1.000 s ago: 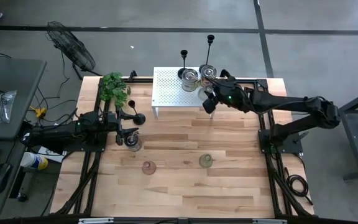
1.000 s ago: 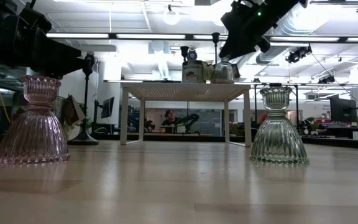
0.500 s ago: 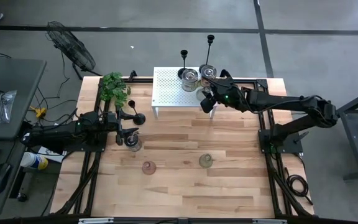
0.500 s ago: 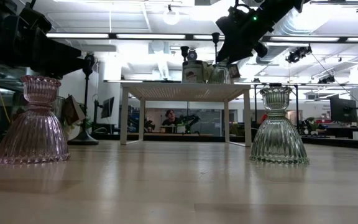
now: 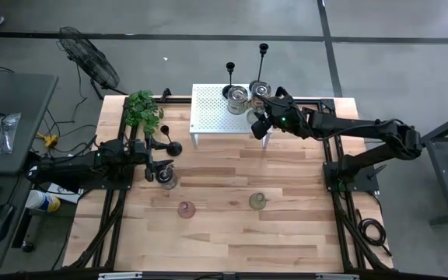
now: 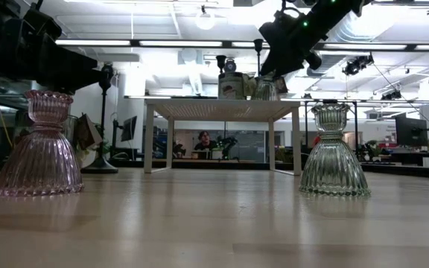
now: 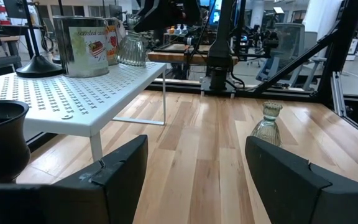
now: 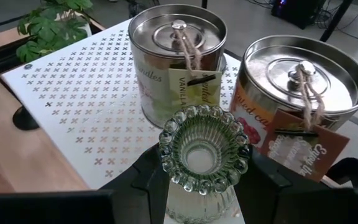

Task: Pick & Place candle stick holders
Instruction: Put the right transparent glass candle holder on the shelf, then put the transparent glass candle holder on the shelf

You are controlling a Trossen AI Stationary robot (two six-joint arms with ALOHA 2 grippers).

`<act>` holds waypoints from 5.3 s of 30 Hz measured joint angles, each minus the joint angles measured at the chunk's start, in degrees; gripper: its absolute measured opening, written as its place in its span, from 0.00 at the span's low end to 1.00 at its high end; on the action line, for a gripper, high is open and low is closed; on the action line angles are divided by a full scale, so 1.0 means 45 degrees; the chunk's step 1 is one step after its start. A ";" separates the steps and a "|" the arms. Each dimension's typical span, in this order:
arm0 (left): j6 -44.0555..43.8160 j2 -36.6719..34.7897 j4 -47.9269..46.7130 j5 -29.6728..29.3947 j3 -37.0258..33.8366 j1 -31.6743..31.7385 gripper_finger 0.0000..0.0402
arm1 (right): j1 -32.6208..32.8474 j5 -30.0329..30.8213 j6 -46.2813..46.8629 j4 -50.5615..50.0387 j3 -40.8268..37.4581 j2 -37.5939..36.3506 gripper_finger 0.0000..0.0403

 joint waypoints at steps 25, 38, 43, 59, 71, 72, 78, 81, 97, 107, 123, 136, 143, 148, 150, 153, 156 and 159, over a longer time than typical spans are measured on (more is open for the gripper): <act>0.0003 0.0000 0.0000 0.0028 0.0000 -0.0001 0.66 | 0.0000 0.0140 -0.0120 0.0568 -0.0010 0.0034 0.41; -0.0001 0.0000 0.0000 0.0024 0.0000 -0.0002 0.66 | -0.0170 0.0010 -0.0300 0.0957 -0.0010 0.0454 0.41; -0.0002 0.0000 0.0000 0.0024 0.0000 -0.0001 0.66 | -0.0228 0.0013 -0.0309 0.1227 -0.0010 0.0593 0.41; 0.0001 0.0000 0.0000 0.0019 0.0000 0.0001 0.66 | -0.0247 -0.0113 -0.0316 0.1137 -0.0010 0.0597 0.43; -0.0002 0.0000 0.0000 0.0019 0.0000 -0.0001 0.66 | -0.0248 0.0199 -0.0306 0.1231 -0.0010 0.0584 0.67; 0.0001 0.0000 0.0000 0.0019 0.0000 -0.0001 0.66 | -0.0248 0.0197 -0.0304 0.1232 -0.0010 0.0537 0.68; 0.0002 0.0000 0.0000 0.0019 0.0000 -0.0003 0.66 | -0.0238 0.0202 -0.0330 0.0970 -0.0010 0.0075 0.69; 0.0001 0.0000 0.0000 0.0019 0.0000 -0.0002 0.66 | -0.0123 0.0094 -0.0327 0.0419 -0.0009 -0.0199 0.69; 0.0000 0.0002 0.0000 0.0018 0.0000 -0.0001 0.66 | 0.1401 -0.0331 0.0396 -0.3345 -0.0009 -0.1904 0.69; 0.0003 0.0003 0.0000 0.0016 0.0000 -0.0003 0.66 | 0.4612 -0.1087 0.1512 -0.1275 -0.4164 -0.3229 0.69; 0.0003 0.0003 0.0000 0.0016 0.0000 -0.0002 0.66 | 0.5124 -0.0846 -0.1198 0.9307 -1.1145 -0.4386 0.69; 0.0003 0.0000 0.0000 0.0015 0.0000 -0.0001 0.66 | 0.4153 -0.1474 -0.1443 1.0280 -1.2565 -0.5808 0.69; 0.0003 0.0002 0.0000 0.0019 0.0000 -0.0001 0.66 | 0.4143 -0.1598 -0.1549 0.9534 -1.2570 -0.6524 0.69; 0.0003 0.0000 0.0000 0.0019 0.0000 0.0001 0.66 | 0.4143 -0.1716 -0.1549 0.9443 -1.2570 -0.6543 0.69; -0.0001 0.0001 0.0000 0.0017 0.0000 0.0001 0.66 | 0.4143 -0.1797 -0.1571 0.9445 -1.2575 -0.6543 0.69; 0.0003 0.0000 0.0000 0.0015 0.0000 0.0001 0.66 | 0.4143 -0.1802 -0.1776 0.9477 -1.2575 -0.6543 0.69; 0.0003 0.0000 0.0000 0.0019 0.0000 -0.0003 0.66 | 0.4143 -0.1816 -0.1778 0.9459 -1.2575 -0.6539 0.69; 0.0000 0.0000 0.0000 0.0017 0.0000 -0.0004 0.66 | 0.4143 -0.1846 -0.1886 0.9433 -1.2580 -0.6538 0.69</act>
